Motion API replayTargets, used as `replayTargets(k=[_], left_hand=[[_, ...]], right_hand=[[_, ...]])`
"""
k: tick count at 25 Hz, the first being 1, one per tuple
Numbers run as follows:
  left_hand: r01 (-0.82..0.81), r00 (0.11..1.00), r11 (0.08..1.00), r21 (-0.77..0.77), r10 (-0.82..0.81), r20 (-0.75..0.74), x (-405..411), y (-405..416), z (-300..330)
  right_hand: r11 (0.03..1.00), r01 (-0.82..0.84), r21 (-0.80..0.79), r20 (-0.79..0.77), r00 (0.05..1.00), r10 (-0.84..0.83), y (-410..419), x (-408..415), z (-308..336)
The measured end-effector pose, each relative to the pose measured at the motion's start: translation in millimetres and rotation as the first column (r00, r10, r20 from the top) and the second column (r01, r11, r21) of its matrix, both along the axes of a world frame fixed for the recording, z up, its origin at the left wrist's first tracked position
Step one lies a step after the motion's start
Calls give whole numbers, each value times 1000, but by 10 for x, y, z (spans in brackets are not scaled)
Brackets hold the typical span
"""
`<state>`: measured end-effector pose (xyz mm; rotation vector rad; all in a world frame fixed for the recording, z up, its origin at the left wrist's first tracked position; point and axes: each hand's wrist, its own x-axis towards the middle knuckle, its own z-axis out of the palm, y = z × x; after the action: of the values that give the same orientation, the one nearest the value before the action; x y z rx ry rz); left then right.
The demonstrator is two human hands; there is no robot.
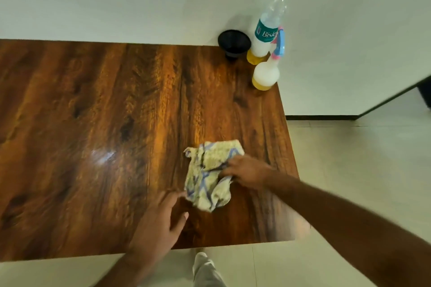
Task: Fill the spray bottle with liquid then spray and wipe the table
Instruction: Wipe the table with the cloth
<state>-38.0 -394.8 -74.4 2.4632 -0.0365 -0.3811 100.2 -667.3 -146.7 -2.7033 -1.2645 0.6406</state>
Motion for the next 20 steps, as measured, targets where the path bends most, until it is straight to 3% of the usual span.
replayTargets(k=[2, 4, 8, 12, 15, 20], left_hand=[[40, 999, 999, -7, -40, -20, -20, -78, -5], [65, 997, 998, 0, -65, -41, -50, -68, -39], [133, 990, 991, 4, -133, -52, -91, 91, -135], [140, 988, 990, -13, -141, -65, -153, 376, -168], [140, 986, 989, -37, -143, -81, -218, 655, -166], [93, 995, 992, -88, -97, -39, -428, 1454, -183]], right_hand=[[994, 102, -46, 88, 991, -98, -310, 423, 25], [950, 305, -68, 130, 947, -294, -535, 818, 54], [710, 704, 25, 7, 710, -704, -853, 895, -24], [503, 853, 137, -76, 515, -854, -698, 102, -21], [363, 922, 134, -73, 375, -924, -639, -595, -58], [-1, 977, 211, -115, 24, -993, 200, -1331, -68]])
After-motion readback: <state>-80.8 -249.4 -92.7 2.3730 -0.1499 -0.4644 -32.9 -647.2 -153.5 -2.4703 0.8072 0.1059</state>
